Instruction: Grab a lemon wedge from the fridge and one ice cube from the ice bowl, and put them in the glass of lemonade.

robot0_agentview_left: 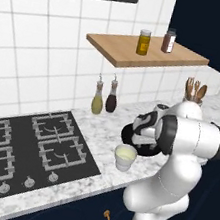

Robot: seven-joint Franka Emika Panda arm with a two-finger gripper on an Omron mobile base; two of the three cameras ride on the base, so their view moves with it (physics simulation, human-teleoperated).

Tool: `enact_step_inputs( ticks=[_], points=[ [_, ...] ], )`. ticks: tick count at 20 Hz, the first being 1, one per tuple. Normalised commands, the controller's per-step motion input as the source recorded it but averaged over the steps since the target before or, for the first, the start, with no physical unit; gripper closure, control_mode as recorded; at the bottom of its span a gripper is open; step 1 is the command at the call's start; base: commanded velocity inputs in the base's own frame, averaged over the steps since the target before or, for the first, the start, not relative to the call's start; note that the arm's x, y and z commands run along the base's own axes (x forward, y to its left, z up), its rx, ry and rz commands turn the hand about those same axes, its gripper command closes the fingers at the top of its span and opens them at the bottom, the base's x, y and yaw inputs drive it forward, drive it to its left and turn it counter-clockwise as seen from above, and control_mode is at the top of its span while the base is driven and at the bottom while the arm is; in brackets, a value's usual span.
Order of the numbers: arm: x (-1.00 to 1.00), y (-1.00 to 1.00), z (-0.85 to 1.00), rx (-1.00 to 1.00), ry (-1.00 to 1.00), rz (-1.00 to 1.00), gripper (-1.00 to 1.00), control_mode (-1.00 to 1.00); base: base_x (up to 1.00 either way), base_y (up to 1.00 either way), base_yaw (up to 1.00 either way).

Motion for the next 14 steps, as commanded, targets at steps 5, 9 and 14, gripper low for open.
enact_step_inputs(
  ticks=[5, 9, 14],
  points=[
    [0.0, -0.09, 0.0, 0.0, -0.05, 0.0, -1.0, -1.0, 0.0, 0.0, 0.0],
    [-0.14, -0.17, 0.0, 0.0, -0.07, 0.0, -1.0, -1.0, 0.0, 0.0, 0.0],
    [-0.24, -0.05, 0.0, 0.0, -0.04, 0.0, -1.0, -1.0, 0.0, 0.0, 0.0]
  ],
)
